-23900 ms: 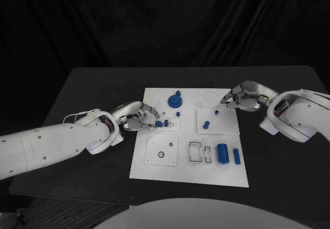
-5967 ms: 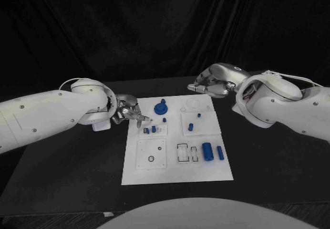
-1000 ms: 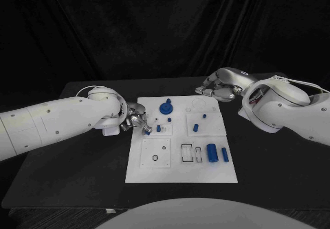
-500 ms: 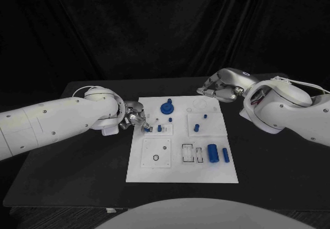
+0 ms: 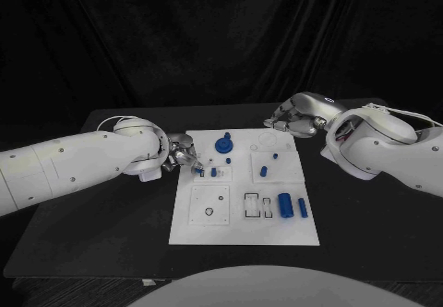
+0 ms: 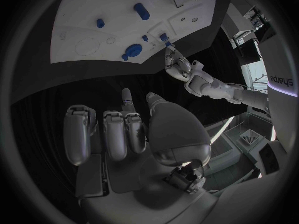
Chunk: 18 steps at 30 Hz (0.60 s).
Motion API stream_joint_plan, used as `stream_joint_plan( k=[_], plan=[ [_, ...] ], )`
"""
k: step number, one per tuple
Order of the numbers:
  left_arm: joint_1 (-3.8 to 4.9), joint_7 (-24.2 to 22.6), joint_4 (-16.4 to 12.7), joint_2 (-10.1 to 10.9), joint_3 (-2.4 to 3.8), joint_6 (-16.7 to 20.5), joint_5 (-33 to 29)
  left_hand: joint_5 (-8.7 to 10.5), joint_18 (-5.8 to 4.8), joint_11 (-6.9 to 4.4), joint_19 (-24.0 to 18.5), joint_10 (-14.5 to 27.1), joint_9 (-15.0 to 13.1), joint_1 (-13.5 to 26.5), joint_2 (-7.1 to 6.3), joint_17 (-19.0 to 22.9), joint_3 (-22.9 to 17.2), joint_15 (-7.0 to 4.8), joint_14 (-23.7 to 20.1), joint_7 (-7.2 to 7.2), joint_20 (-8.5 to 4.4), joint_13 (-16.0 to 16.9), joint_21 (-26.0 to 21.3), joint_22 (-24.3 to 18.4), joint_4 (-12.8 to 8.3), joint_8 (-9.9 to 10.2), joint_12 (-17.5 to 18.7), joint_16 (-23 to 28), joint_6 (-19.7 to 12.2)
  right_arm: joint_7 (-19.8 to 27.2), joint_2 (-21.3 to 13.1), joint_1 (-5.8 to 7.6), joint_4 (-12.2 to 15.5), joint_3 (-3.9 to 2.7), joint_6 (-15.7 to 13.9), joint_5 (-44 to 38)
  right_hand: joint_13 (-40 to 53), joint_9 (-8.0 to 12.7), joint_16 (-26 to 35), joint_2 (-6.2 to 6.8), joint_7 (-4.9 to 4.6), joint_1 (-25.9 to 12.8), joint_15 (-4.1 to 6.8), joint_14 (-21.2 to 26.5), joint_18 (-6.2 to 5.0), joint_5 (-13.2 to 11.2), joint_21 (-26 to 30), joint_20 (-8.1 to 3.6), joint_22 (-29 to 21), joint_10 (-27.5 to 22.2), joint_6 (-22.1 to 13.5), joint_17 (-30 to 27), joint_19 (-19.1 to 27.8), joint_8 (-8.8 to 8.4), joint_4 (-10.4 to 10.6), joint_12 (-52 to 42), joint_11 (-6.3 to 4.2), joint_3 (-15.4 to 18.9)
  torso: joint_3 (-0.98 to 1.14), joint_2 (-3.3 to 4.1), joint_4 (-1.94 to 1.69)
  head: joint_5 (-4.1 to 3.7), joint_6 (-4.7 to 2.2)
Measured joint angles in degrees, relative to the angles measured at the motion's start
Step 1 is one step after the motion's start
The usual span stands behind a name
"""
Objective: Assemble the parts on the task board
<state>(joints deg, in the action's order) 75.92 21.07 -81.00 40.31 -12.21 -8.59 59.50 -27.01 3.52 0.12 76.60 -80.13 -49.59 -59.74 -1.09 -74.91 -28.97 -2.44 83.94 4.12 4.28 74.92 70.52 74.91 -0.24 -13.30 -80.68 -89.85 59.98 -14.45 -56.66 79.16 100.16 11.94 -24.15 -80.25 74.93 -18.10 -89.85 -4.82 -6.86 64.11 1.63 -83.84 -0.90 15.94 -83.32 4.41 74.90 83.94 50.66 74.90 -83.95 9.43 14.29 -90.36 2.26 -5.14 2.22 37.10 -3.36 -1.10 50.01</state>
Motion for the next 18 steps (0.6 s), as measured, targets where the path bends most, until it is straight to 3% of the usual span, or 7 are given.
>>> stream_joint_plan(
  k=[18],
  plan=[
    [-1.12,0.02,0.26,-0.14,0.05,0.21,0.0,0.21,0.0,0.21,0.0,0.2,-0.02,0.37,-0.23,0.0,-1.03,0.0,0.0,-0.24,0.0,0.0,-0.23,0.0,-0.71,0.0,-0.01,0.0,0.0,-0.04,-0.07,-0.03,0.0,0.0,0.13,0.01,0.0,0.0,0.0,0.38,0.0,0.83,0.0,0.0,0.0,0.92,0.2,0.0,0.04,0.0,0.0,0.0,0.0,0.0,-0.47,0.0,0.0,-0.15,0.04,0.07,0.08,-0.1,0.0]
  ],
)
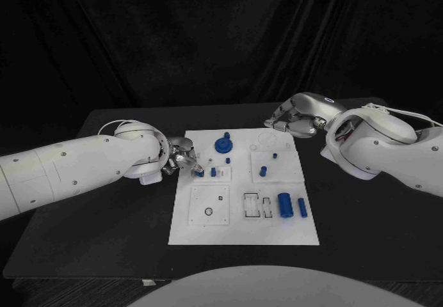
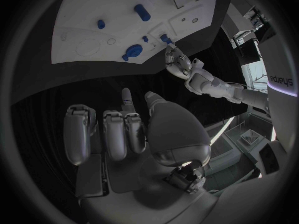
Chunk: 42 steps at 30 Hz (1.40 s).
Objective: Assemble the parts on the task board
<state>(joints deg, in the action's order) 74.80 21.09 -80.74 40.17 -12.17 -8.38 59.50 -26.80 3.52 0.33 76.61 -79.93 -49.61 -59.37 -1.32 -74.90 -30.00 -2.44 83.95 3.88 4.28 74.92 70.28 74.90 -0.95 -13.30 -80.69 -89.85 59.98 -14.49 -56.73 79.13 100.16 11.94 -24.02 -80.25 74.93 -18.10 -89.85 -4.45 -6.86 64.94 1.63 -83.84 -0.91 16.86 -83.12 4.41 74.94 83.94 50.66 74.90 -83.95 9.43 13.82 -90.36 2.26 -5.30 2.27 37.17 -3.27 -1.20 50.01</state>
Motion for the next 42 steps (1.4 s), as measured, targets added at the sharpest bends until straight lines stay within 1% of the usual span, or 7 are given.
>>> stream_joint_plan(
  k=[3,5,14,23,27,34,42],
  plan=[
    [-0.12,-0.01,0.0,-0.02,0.0,0.14,-0.01,0.0,0.04,0.0,0.0,0.0,0.0,0.0,0.0,0.0,0.0,0.0,0.0,0.0,0.0,0.0,0.0,0.0,0.0,0.0,0.0,0.0,0.0,0.0,0.01,0.0,0.0,0.0,0.01,0.0,0.0,0.0,0.0,0.0,0.0,0.0,0.0,0.0,0.0,-0.01,0.0,0.0,0.0,0.0,0.0,0.0,0.0,0.0,0.0,0.0,0.0,0.0,0.01,-0.02,-0.01,0.07,0.0],
    [-0.17,-0.02,0.0,-0.03,0.0,0.3,-0.01,0.0,0.94,0.0,0.0,0.0,0.0,0.29,0.16,0.0,0.0,0.0,0.0,0.0,0.0,0.0,0.0,0.0,0.0,0.0,0.0,0.0,0.0,0.0,0.01,0.0,0.0,0.0,0.02,0.0,0.0,0.0,0.0,0.0,0.0,0.0,0.0,0.0,0.0,-0.01,0.0,0.0,0.0,0.0,0.0,0.0,0.0,0.0,0.0,0.0,0.0,0.0,0.01,-0.02,-0.02,0.08,0.0],
    [-0.36,-0.04,-0.02,-0.15,0.0,1.21,-0.01,0.01,0.91,0.0,0.0,0.0,0.02,0.24,0.21,0.0,-0.17,0.0,0.0,0.01,0.0,0.0,0.0,0.0,0.17,0.0,0.0,0.0,0.0,0.01,-0.02,0.0,0.0,0.0,0.02,0.0,0.0,0.0,0.0,0.0,0.0,0.0,0.0,0.0,0.0,0.4,0.32,0.0,-0.01,0.0,0.0,0.0,0.0,0.0,0.0,0.0,0.0,0.0,-0.01,-0.01,-0.04,0.1,0.0],
    [-0.52,-0.06,0.1,-0.2,0.02,1.9,-0.01,0.17,0.9,0.0,0.0,0.0,0.03,0.2,0.69,0.0,-0.32,0.0,0.0,0.02,0.0,0.0,0.0,0.0,0.31,0.01,0.0,0.0,0.0,0.01,0.0,-0.02,-0.02,0.0,0.05,0.0,0.0,0.0,0.28,-0.22,0.0,0.22,0.0,0.0,0.0,0.4,0.59,0.0,-0.01,0.0,0.0,0.0,0.0,0.0,0.0,0.0,0.0,0.0,-0.03,0.01,-0.04,0.0,0.0],
    [-0.61,-0.09,0.0,-0.02,0.02,2.21,-0.01,-0.07,0.89,0.0,0.0,0.0,0.03,0.2,0.69,0.0,-0.32,0.0,0.0,0.04,0.0,0.0,0.0,0.0,0.31,0.01,0.0,0.0,-0.01,0.01,0.01,-0.12,-0.09,0.0,0.08,0.0,0.0,0.0,0.28,-0.22,0.0,0.22,0.0,0.0,0.0,0.4,0.59,0.0,-0.02,0.0,0.0,0.0,0.0,0.0,0.0,0.0,0.0,0.0,-0.03,0.02,-0.04,-0.04,0.0],
    [-0.64,-0.11,-0.43,0.36,-0.01,2.69,-0.01,-0.08,0.89,0.0,0.0,0.0,-0.03,0.13,0.76,0.0,-0.32,0.0,0.0,0.13,0.0,0.0,0.0,0.0,0.31,0.01,0.0,0.0,-0.1,0.01,0.11,-0.38,-0.32,0.0,0.2,0.0,0.0,0.0,0.28,-0.22,0.0,0.22,0.0,0.0,0.0,0.48,0.59,0.0,-0.02,0.0,0.0,0.0,0.0,0.0,-0.09,0.0,0.0,-0.09,-0.03,0.04,-0.05,0.2,0.0],
    [-0.69,-0.14,-1.16,0.97,-0.04,3.62,0.0,-0.08,0.89,0.0,0.0,0.0,-0.04,0.13,0.76,0.0,-0.31,0.0,0.0,0.02,0.0,0.0,0.0,0.0,0.31,0.01,-0.01,0.0,0.04,0.0,0.11,-0.45,-0.33,0.0,0.28,0.01,0.0,0.0,0.28,-0.22,0.0,0.22,0.0,0.0,0.0,0.66,0.59,0.0,-0.02,0.0,0.0,0.0,0.0,0.0,-0.15,0.0,0.0,-0.16,-0.04,0.03,-0.06,0.19,0.0]
  ],
)
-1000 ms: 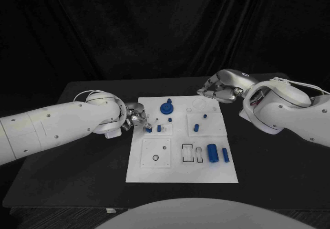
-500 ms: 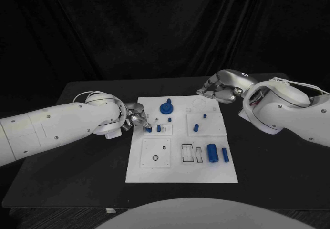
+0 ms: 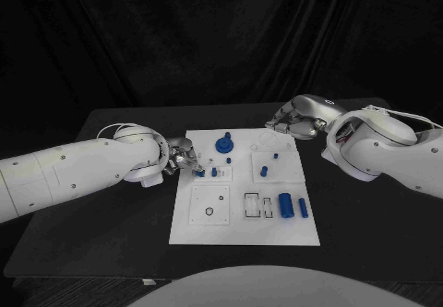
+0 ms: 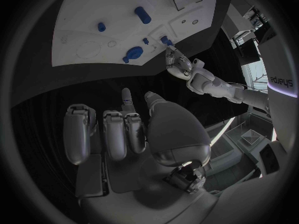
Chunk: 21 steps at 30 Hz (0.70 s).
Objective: Assemble the parts on the task board
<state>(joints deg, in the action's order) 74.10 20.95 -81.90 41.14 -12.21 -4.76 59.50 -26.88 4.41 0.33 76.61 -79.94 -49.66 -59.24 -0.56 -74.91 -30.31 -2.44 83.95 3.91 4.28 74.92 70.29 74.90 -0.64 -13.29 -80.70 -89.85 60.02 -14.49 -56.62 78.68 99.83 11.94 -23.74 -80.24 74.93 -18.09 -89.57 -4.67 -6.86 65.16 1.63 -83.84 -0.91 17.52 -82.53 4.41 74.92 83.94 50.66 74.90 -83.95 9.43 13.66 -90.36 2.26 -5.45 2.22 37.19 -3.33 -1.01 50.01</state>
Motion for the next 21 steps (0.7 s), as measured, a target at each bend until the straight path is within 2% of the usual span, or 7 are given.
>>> stream_joint_plan(
  k=[5,21],
  plan=[
    [-0.01,-0.03,-0.37,0.31,-0.01,0.64,0.01,-0.03,0.0,0.0,0.0,0.0,-0.08,0.0,0.0,0.0,0.0,0.0,0.0,-0.02,0.0,0.0,0.0,0.0,0.0,0.0,0.0,0.0,0.18,0.0,-0.01,-0.03,-0.01,0.0,0.03,0.0,0.0,0.0,0.0,0.3,0.0,0.29,0.0,0.0,0.0,0.0,0.32,0.0,0.0,0.0,0.0,0.0,0.0,0.0,0.0,0.0,0.0,0.0,0.01,-0.02,-0.01,-0.04,0.0],
    [-0.01,-0.14,-0.84,0.36,-0.01,2.8,0.01,-0.26,0.0,0.0,0.0,0.0,-0.07,0.01,-0.01,0.0,0.0,0.0,0.0,0.1,0.0,0.0,0.0,0.0,0.0,0.0,0.0,0.0,0.27,0.0,0.04,-0.12,-0.02,0.0,0.07,0.0,0.0,0.06,0.0,0.06,0.0,0.53,0.0,0.0,0.0,0.21,0.32,0.0,-0.01,0.0,0.0,0.0,0.0,0.0,-0.16,0.0,0.0,-0.16,0.01,-0.03,0.02,0.08,0.0]
  ],
)
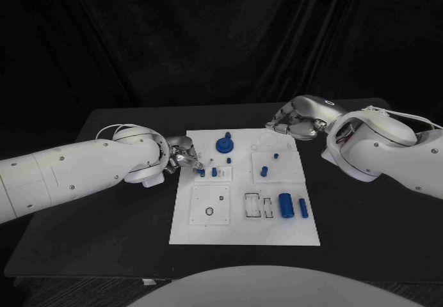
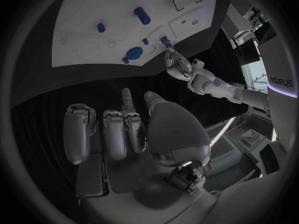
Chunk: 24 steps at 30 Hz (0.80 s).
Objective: Assemble the parts on the task board
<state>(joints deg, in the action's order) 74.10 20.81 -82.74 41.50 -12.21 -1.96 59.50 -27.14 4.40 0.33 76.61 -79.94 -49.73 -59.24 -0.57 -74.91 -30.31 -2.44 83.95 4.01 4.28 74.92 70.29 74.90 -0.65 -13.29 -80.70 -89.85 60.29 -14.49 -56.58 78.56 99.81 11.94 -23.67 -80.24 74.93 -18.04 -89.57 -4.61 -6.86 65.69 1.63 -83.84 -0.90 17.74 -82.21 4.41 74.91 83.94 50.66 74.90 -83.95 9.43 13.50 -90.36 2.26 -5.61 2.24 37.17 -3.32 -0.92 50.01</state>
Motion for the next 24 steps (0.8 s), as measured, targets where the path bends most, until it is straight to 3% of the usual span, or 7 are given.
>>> stream_joint_plan(
  k=[24],
  plan=[
    [-0.01,-0.1,-0.18,0.3,-0.01,1.23,0.01,0.02,-0.01,0.01,0.0,-0.01,0.02,0.16,-0.16,0.0,0.0,0.0,0.0,-0.02,0.0,0.0,0.0,0.0,0.0,0.0,0.0,0.0,0.17,0.02,0.02,-0.04,0.03,0.0,0.06,0.0,0.0,-0.01,0.0,0.0,0.0,0.0,0.0,0.0,0.0,-0.01,0.0,0.0,-0.01,0.0,0.0,0.0,0.0,0.0,0.0,0.0,0.0,0.0,0.01,0.02,0.01,0.12,0.0]
  ],
)
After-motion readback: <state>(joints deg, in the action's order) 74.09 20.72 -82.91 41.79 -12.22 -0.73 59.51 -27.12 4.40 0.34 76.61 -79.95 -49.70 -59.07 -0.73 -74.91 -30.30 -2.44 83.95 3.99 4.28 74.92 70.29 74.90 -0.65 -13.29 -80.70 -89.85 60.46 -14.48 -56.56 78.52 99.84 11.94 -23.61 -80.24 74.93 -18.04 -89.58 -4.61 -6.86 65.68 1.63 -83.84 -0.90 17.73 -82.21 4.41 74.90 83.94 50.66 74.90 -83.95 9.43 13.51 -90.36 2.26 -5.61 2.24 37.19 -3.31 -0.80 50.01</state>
